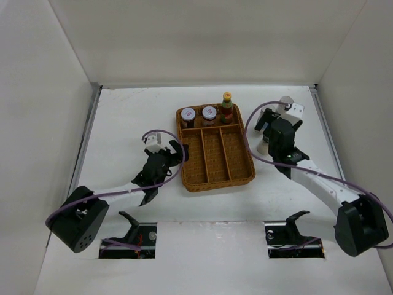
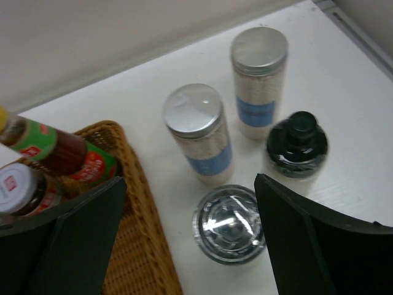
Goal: Organize the condiment bottles
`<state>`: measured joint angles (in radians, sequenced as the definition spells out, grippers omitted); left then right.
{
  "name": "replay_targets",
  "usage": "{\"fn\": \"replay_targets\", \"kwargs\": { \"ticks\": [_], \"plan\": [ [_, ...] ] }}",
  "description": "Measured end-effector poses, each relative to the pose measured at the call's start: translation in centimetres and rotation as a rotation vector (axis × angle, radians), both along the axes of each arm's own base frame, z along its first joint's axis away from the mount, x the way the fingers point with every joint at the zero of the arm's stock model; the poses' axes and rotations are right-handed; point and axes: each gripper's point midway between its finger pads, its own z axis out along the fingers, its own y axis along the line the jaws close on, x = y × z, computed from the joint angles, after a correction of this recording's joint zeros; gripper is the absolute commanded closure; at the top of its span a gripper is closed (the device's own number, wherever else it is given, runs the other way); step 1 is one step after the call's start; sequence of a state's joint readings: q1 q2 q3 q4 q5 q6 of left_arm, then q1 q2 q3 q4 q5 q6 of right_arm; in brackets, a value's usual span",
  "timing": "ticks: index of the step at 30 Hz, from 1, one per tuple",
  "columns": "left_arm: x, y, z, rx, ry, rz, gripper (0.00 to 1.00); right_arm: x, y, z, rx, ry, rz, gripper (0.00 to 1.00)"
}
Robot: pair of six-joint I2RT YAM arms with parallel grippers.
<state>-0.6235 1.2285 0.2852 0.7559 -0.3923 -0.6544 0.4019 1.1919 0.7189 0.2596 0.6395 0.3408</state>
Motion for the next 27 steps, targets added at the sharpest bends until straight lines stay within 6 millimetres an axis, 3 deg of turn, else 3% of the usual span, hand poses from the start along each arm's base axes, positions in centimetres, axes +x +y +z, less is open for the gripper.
{"fn": "replay_targets", "kwargs": {
  "ticks": [5,18,20,22,27],
  "plan": [
    [-0.1,-1.0,0.0,0.002,-0.002,-0.027,0.11,-0.9,-2.4,-0.9,-0.021,0.054,-0.075,0.00],
    [0.2,-0.6,0.3,-0.003,-0.009,-0.014,0.11,-1.1,-1.4,-8.0,-0.075,0.281,-0.027,0.01],
    [0.2,-0.5,0.3,-0.005,-0.011,-0.014,0.11,-1.1,-1.3,-8.6,-0.077,0.298,-0.024,0.06],
    [0.3,-0.4,0.4,-0.006,-0.011,-0.009,0.11,-1.0,-1.2,-9.2,-0.077,0.312,-0.022,0.21],
    [0.4,-0.2,0.4,-0.007,-0.012,-0.005,0.11,-0.7,-1.3,-9.5,-0.076,0.315,-0.028,0.40]
  ]
}}
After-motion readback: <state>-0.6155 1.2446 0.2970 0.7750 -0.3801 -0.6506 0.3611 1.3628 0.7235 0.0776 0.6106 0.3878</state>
